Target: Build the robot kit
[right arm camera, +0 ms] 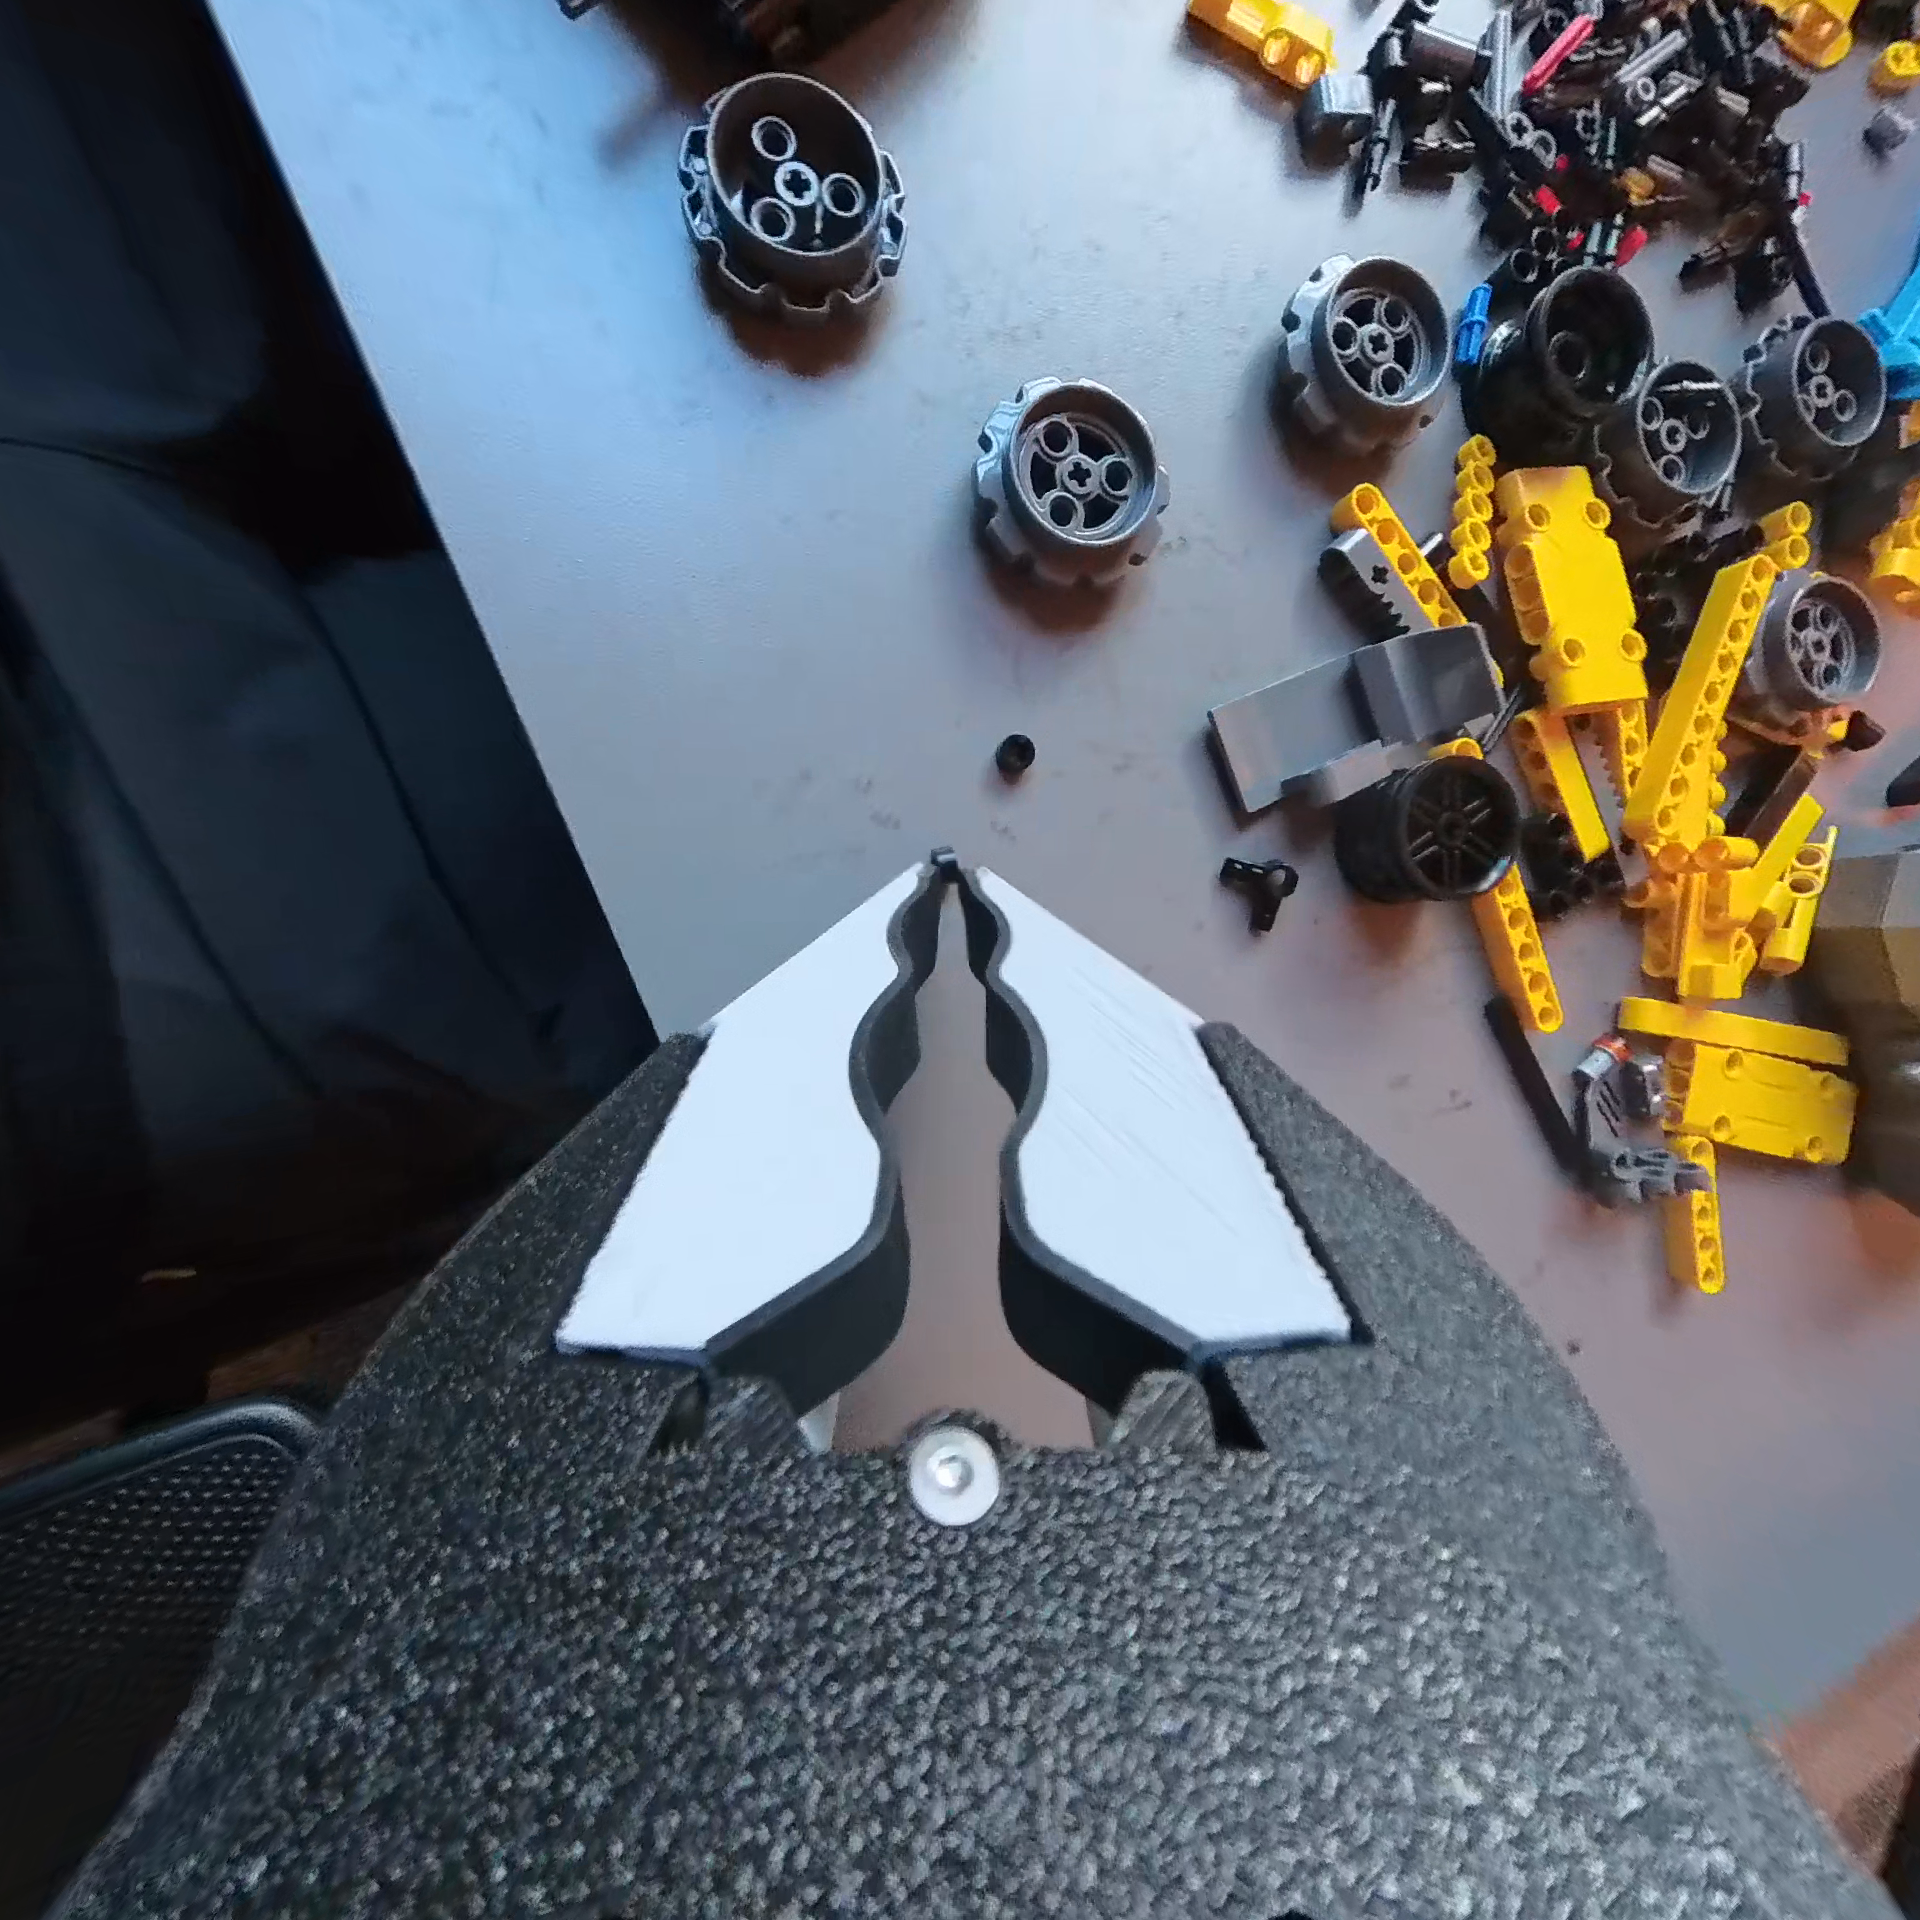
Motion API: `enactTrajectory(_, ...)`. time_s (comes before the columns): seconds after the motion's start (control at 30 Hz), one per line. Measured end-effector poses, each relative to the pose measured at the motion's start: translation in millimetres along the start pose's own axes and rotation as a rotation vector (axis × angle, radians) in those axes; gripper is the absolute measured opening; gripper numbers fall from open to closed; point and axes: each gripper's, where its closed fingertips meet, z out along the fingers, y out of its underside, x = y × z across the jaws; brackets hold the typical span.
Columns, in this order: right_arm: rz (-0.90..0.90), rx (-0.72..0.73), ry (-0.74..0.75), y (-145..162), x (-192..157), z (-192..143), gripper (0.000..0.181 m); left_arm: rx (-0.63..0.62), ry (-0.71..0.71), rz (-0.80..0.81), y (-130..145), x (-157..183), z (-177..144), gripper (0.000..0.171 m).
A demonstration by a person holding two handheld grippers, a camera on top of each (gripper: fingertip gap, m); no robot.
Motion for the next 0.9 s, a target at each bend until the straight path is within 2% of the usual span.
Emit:
enactTrajectory(0.13, -0.065, -0.029, 0.02, 1.9, -2.2, 4.2, 0.0, -0.001, 0.0, -0.001, 0.0, 0.0, 0.0, 0.033)
enactTrajectory(0.3, -0.06, -0.039, 0.017, 3.1, -0.3, 7.1, 0.002, -0.001, 0.001, -0.002, 0.1, -0.1, 0.0, 0.033)
enactTrajectory(0.4, -0.061, -0.023, 0.006, -1.4, -1.9, 5.3, 0.009, 0.0, 0.002, -0.002, 0.0, 0.0, 0.0, 0.033)
enactTrajectory(0.9, -0.09, -0.016, 0.001, -8.4, -7.3, 8.0, 0.007, -0.001, 0.004, -0.002, 0.1, 0.2, 0.0, 0.032)
